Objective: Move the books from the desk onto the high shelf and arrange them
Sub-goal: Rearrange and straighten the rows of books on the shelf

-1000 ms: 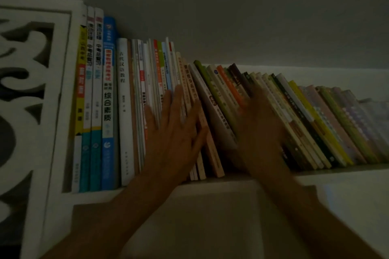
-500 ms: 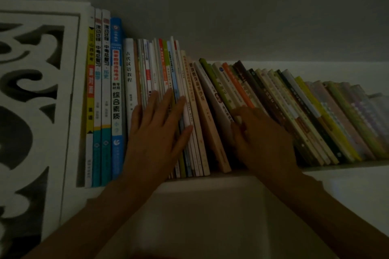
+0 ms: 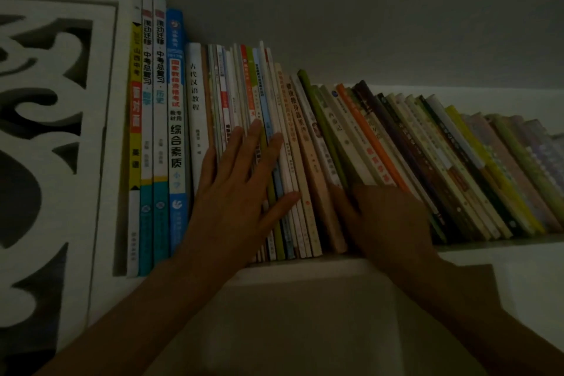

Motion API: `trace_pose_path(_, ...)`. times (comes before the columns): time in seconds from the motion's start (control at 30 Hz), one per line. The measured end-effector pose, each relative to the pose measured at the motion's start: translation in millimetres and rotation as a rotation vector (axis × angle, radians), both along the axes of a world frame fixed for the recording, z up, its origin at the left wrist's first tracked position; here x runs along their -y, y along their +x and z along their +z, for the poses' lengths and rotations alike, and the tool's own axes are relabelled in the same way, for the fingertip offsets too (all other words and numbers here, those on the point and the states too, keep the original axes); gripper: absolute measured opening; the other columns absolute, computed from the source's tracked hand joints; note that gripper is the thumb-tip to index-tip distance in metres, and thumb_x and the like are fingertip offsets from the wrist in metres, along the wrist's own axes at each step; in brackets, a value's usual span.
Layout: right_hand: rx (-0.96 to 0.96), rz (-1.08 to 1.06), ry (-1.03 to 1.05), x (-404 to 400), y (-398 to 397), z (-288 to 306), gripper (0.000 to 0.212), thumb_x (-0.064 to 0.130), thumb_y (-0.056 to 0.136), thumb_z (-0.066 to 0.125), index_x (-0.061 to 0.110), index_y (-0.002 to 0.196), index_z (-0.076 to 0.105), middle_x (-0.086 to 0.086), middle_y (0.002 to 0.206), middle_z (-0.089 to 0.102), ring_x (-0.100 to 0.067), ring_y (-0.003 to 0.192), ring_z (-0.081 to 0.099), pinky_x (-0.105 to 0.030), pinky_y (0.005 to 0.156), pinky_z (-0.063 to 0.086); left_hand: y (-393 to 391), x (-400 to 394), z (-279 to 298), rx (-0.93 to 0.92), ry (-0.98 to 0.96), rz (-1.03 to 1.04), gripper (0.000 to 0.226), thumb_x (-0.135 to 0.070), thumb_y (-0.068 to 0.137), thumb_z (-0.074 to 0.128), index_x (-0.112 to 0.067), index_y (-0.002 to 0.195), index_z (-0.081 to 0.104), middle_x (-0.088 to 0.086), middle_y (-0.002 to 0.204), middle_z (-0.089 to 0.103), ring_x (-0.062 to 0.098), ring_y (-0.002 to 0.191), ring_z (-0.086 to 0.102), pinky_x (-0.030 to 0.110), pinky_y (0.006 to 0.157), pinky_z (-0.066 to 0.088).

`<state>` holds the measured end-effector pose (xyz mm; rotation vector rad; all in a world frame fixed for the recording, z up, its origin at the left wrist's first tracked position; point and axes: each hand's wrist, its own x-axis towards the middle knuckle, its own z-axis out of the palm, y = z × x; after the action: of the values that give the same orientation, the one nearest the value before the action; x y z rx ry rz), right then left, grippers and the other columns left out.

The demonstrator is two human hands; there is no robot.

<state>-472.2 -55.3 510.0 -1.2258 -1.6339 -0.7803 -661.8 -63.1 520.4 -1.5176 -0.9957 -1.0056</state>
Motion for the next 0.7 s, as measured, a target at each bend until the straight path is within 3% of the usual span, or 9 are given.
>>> trace_pose_path(0.17,0.012,0.159,-0.043,2,-17,4,0.043,0.054,0.094,0.019,0.026,0.071,0.041,0.012,0.058,0.041,-0.003,0.051,0.045,-0.016,0.049,0.036,-1,1,2,0.001,-0.001,-0.023,0.071,-0.060,0.090,0.021,-0.018,0.148,0.020,0.009,0.155,0.015,0.019,0.140,0.005,0.050,0.108,0.003)
trace_pose_path(0.3,0.118,0.054,0.028,13,5,-1,0.033,0.057,0.093,0.024,0.029,0.088,0.041,0.013,0.062,0.038,-0.004,0.057,0.044,-0.014,0.047,0.030,5,6,1,0.034,-0.010,-0.109,0.065,-0.054,0.092,0.023,-0.016,0.145,0.029,0.010,0.153,0.021,0.021,0.140,0.009,0.049,0.110,0.006)
trace_pose_path(0.4,0.013,-0.061,0.222,17,34,1,0.031,0.052,0.092,0.039,0.023,0.094,0.051,0.009,0.068,0.054,-0.006,0.054,0.042,-0.013,0.043,0.022,19,7,7,-0.071,0.090,-0.103,0.061,-0.050,0.091,0.029,-0.013,0.138,0.041,0.014,0.147,0.034,0.025,0.136,0.020,0.046,0.112,0.007)
trace_pose_path(0.5,-0.054,-0.150,0.211,9,67,-2,0.040,0.049,0.091,0.041,0.013,0.099,0.057,-0.007,0.077,0.062,-0.018,0.058,0.051,-0.019,0.046,0.029,41,5,13,-0.055,0.102,-0.109,0.064,-0.051,0.088,0.033,-0.010,0.135,0.046,0.014,0.144,0.040,0.025,0.135,0.024,0.044,0.111,0.009)
trace_pose_path(0.63,-0.079,-0.125,0.255,-10,92,-5,0.052,0.051,0.082,0.056,0.004,0.105,0.055,-0.022,0.098,0.055,-0.037,0.081,0.057,-0.031,0.051,0.042,61,3,24,0.050,-0.014,-0.140,0.069,-0.055,0.087,0.031,-0.010,0.139,0.038,0.014,0.148,0.034,0.029,0.138,0.027,0.047,0.109,0.011)
trace_pose_path(0.7,-0.105,-0.033,0.284,-18,102,3,0.065,0.062,0.083,0.044,0.003,0.107,0.056,-0.022,0.101,0.054,-0.037,0.086,0.055,-0.032,0.057,0.043,71,3,40,0.066,-0.019,-0.107,0.077,-0.063,0.084,0.026,-0.014,0.144,0.030,0.013,0.152,0.025,0.028,0.141,0.020,0.044,0.110,0.004)
